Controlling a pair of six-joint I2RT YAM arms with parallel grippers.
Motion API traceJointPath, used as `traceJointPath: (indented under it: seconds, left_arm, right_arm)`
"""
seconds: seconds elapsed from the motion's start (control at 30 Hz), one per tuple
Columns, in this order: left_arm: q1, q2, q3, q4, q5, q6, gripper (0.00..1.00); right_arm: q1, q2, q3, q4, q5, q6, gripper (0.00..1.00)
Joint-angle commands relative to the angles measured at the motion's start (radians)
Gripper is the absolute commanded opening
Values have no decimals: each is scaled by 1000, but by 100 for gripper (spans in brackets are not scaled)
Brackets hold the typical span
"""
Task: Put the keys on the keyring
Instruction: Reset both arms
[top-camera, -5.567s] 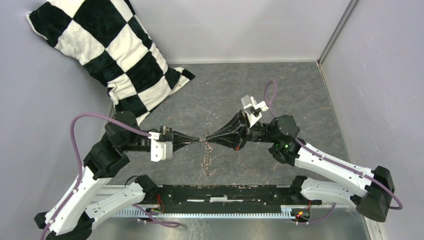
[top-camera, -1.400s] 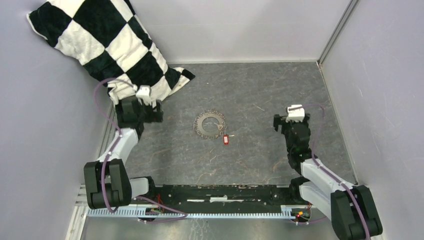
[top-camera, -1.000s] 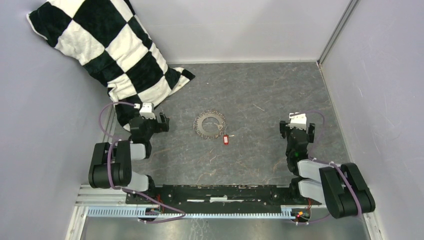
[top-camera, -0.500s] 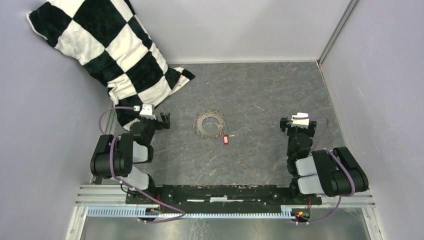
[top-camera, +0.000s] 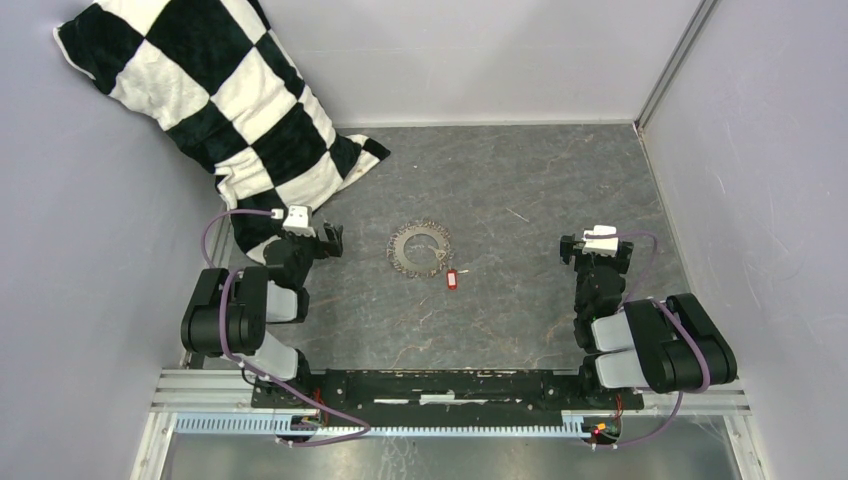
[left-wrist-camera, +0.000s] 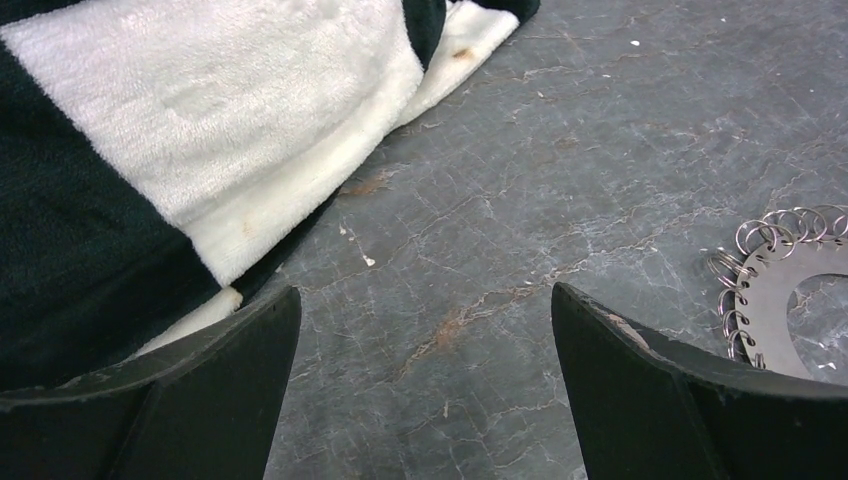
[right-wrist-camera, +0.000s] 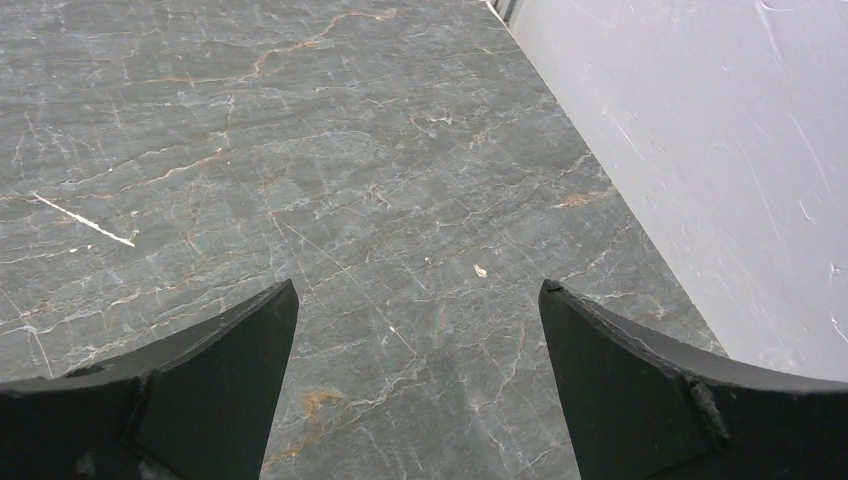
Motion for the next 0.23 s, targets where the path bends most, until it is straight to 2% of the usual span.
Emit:
traceJointPath:
  seconds: [0.0,0.2]
  left_arm:
    - [-2,-11,0,20,-24,5,100]
    - [-3,-7,4,20,-26,5,100]
  right_arm:
    - [-4,-3,-95,45,-11,-14,98]
    - [-4,-2,-95,44,-10,-14,98]
